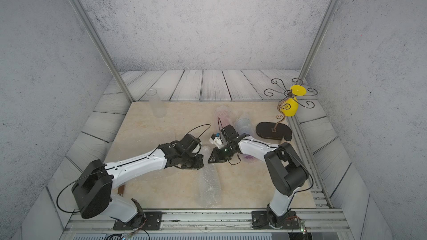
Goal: Unwrap the vase from the bubble wrap
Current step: Unwrap the bubble wrap at the center of the board.
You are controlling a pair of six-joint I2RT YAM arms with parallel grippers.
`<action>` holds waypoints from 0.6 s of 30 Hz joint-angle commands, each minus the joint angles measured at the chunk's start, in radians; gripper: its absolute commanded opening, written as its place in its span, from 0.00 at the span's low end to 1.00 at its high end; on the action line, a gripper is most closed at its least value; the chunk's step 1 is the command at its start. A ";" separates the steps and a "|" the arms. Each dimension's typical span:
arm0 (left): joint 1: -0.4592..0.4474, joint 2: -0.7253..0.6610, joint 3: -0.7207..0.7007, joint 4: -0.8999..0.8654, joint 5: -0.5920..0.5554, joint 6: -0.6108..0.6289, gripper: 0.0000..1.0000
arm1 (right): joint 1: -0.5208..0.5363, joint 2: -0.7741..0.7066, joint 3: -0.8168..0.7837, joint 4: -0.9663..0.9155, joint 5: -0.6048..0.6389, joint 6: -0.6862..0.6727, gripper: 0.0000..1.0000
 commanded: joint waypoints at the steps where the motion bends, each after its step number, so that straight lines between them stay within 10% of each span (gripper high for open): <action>1: -0.003 -0.036 0.000 -0.052 0.004 0.006 0.00 | 0.002 0.013 0.000 0.013 -0.012 -0.012 0.10; 18: 0.065 -0.103 -0.037 -0.186 -0.130 0.005 0.02 | -0.002 -0.124 -0.005 -0.094 0.195 -0.089 0.00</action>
